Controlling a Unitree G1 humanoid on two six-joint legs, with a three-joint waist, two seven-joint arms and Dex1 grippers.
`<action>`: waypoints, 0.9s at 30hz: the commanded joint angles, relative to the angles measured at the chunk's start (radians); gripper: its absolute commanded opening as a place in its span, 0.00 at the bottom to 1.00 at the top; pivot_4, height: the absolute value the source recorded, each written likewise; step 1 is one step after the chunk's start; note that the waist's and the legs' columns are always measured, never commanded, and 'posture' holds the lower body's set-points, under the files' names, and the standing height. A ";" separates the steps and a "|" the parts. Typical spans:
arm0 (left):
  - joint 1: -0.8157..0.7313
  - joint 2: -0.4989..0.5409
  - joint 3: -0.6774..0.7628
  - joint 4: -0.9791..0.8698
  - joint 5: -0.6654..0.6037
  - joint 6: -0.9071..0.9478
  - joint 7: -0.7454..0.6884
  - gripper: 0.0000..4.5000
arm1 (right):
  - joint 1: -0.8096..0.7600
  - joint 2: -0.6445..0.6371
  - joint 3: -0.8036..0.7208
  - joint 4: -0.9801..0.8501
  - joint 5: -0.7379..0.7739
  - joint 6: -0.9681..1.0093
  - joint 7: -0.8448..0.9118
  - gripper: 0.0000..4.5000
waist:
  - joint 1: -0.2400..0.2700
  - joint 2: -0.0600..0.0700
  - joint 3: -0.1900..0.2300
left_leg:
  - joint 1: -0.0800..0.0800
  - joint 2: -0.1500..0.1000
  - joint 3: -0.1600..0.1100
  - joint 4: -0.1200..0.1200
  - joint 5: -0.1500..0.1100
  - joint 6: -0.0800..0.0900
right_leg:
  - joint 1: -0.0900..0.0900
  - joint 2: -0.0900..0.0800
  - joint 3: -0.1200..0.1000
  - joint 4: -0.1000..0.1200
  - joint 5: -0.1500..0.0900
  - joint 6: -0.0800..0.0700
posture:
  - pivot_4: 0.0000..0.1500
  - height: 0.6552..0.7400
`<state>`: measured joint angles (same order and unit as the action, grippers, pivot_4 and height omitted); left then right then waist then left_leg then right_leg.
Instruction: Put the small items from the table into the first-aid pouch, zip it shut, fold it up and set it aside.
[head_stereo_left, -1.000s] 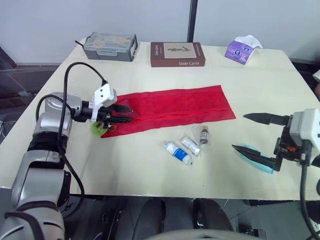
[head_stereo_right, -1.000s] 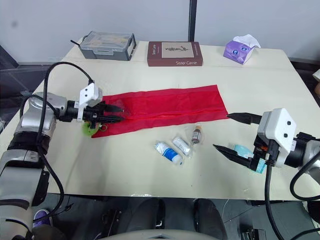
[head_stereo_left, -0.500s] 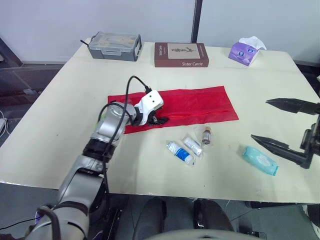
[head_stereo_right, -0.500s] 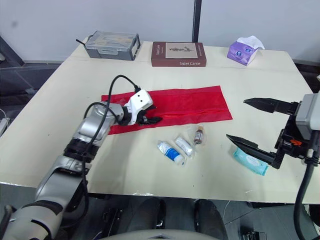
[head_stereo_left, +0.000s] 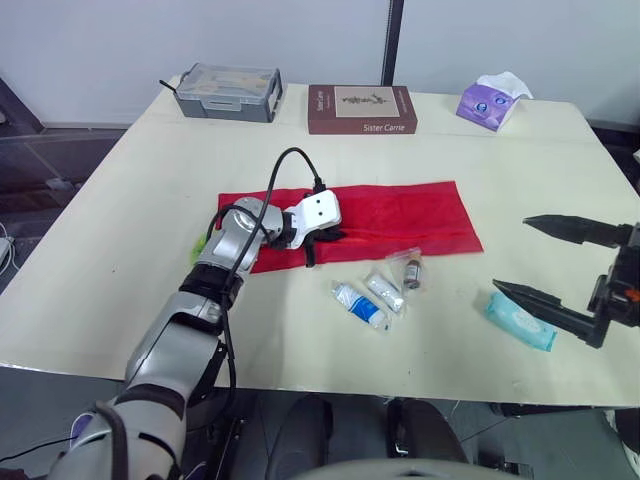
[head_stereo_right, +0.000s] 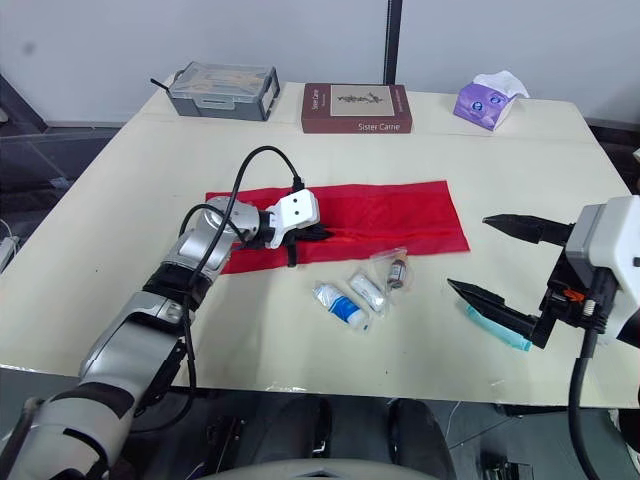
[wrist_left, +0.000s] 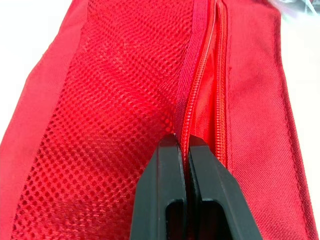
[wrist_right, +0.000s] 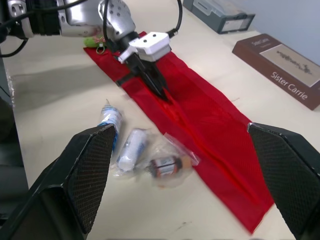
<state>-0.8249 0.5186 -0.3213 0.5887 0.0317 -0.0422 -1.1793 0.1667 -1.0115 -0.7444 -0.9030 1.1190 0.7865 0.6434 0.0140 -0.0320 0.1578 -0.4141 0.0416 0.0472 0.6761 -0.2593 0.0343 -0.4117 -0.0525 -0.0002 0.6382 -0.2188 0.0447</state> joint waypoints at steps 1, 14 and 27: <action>0.033 0.016 0.053 -0.104 -0.069 0.089 -0.042 0.02 | -0.048 0.042 0.170 -0.064 0.080 -0.005 -0.149 1.00 | -0.003 0.000 0.000 | 0.000 0.000 0.000 0.000 0.000 0.000 | 0.000 0.000 0.000 0.000 0.000 0.000 | 1.00 1.00; 0.081 -0.021 0.095 -0.250 -0.133 0.368 -0.005 0.02 | -0.556 0.446 1.095 0.257 -0.331 0.236 -0.374 1.00 | -0.004 0.000 -0.001 | -0.001 0.000 0.000 0.002 0.000 0.000 | -0.001 0.001 0.000 0.003 0.000 0.000 | 1.00 1.00; 0.071 -0.025 0.101 -0.310 -0.156 0.472 0.012 0.00 | -0.572 0.526 1.129 0.341 -0.429 0.364 -0.350 0.61 | -0.003 0.000 -0.001 | 0.000 0.000 0.000 0.002 0.000 0.000 | -0.001 0.002 0.000 0.003 0.001 0.002 | 1.00 1.00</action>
<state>-0.7305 0.4942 -0.2408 0.3229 -0.1053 0.4231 -1.1721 -0.4182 -0.4865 0.3931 -0.5348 0.6878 1.1248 0.2827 0.0114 -0.0322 0.1567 -0.4145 0.0415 0.0470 0.6781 -0.2593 0.0343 -0.4125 -0.0506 -0.0001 0.6412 -0.2178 0.0465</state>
